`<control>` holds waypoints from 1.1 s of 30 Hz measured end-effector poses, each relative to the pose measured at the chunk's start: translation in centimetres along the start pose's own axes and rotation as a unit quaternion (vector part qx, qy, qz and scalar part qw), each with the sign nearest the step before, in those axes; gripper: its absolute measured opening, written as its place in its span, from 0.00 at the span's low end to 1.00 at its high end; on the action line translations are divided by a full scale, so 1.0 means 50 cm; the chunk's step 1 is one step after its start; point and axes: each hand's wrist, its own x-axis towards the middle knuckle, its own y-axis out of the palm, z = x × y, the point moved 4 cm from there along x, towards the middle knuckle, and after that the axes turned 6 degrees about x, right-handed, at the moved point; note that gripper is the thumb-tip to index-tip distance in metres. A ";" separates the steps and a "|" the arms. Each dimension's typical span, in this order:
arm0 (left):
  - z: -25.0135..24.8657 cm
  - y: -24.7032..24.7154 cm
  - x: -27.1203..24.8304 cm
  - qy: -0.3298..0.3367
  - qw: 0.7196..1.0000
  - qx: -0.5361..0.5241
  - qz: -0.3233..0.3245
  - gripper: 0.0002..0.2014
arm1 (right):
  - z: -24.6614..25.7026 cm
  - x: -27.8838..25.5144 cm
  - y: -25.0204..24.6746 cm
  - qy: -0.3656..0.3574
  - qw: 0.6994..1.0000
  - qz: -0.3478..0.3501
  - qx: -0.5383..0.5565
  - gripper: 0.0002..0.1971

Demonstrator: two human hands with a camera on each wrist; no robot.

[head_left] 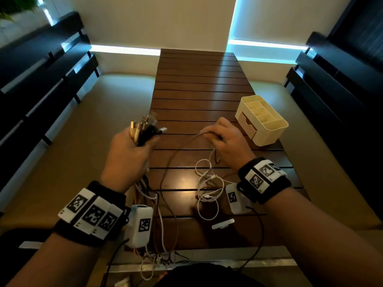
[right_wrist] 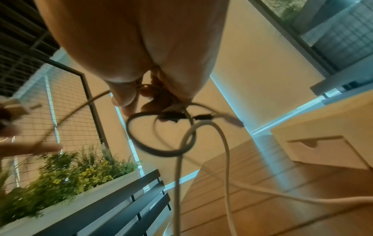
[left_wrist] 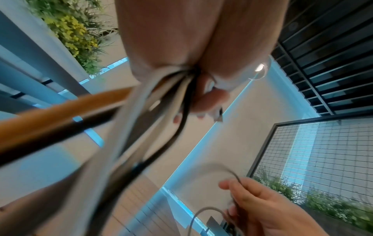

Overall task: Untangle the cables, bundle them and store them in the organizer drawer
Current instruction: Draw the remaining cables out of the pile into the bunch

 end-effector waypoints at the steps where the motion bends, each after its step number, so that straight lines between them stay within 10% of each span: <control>1: -0.006 0.000 0.000 0.017 1.000 -0.006 -0.018 0.05 | 0.007 0.002 0.004 -0.013 1.000 0.004 0.001 0.08; 10: -0.034 0.091 -0.006 0.043 0.989 0.042 0.135 0.08 | 0.057 0.004 0.032 -0.086 0.996 -0.006 -0.007 0.07; 20: 0.001 0.051 -0.006 -0.053 0.985 -0.103 0.125 0.03 | -0.025 -0.066 0.024 0.157 0.973 0.163 0.035 0.04; 26: 0.005 0.044 -0.012 -0.040 0.987 -0.126 0.089 0.04 | -0.016 -0.030 -0.011 0.036 0.999 0.039 -0.008 0.05; 33: -0.003 0.012 -0.036 -0.049 0.978 -0.167 0.117 0.05 | -0.103 -0.011 -0.029 0.151 0.981 -0.058 -0.105 0.03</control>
